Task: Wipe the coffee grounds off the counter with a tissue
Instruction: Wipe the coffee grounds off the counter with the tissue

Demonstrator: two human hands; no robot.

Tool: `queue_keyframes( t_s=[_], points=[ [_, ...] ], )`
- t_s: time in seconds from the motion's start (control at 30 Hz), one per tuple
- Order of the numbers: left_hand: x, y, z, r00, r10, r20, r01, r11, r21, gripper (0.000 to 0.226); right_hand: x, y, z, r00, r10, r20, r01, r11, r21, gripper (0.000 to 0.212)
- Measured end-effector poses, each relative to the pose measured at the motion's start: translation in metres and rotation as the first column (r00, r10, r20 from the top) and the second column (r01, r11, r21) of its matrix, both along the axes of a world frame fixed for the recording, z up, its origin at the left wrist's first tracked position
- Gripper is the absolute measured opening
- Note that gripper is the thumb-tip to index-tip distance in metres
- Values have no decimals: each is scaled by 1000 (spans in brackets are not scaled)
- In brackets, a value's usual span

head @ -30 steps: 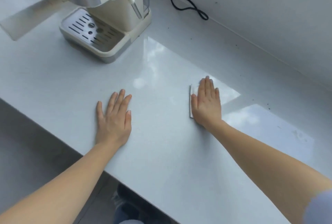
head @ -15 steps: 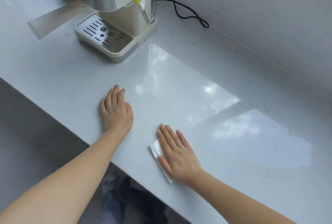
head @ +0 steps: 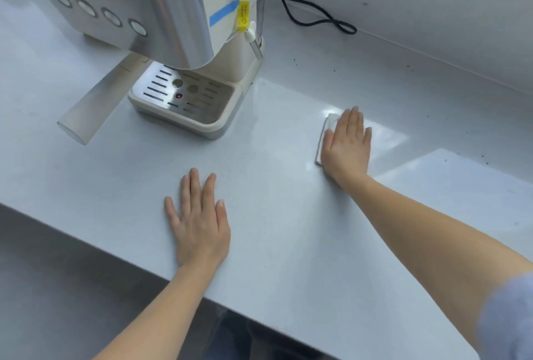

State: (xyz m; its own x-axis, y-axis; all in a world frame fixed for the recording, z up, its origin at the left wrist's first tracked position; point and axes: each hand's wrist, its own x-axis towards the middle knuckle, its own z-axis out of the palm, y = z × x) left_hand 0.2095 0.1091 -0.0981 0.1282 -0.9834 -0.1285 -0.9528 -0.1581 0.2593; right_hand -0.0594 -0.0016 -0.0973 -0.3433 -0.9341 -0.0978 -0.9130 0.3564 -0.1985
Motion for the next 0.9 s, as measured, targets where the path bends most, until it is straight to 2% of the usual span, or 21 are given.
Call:
queue_keyframes(
  t_s=[0.17, 0.27, 0.4, 0.53, 0.67, 0.8, 0.9],
  points=[
    [1, -1, 5, 993, 4, -116, -8, 1000, -28, 54, 109, 17, 1, 945, 323, 56, -322, 946, -23, 62],
    [2, -2, 4, 985, 22, -171, -33, 997, -63, 49, 137, 78, 2, 884, 462, 77, -463, 887, -7, 61],
    [4, -3, 0, 982, 23, -190, -42, 994, -97, 45, 135, 177, 3, 825, 561, 67, -564, 825, 43, 59],
    [13, -9, -4, 977, 27, -211, -49, 994, -100, 45, 100, 244, 5, 831, 556, 15, -555, 827, 93, 59],
    [7, 6, 1, 963, -51, -263, 12, 989, -146, 45, 28, 304, 8, 916, 402, -18, -396, 908, 136, 58],
    [-23, 52, 11, 915, -248, -317, 194, 962, -191, 52, -33, 352, 10, 983, 184, -21, -179, 973, 142, 58],
    [-53, 94, 19, 847, -375, -376, 337, 927, -166, 53, -40, 371, 8, 995, 102, 1, -102, 988, 114, 57]
  ],
)
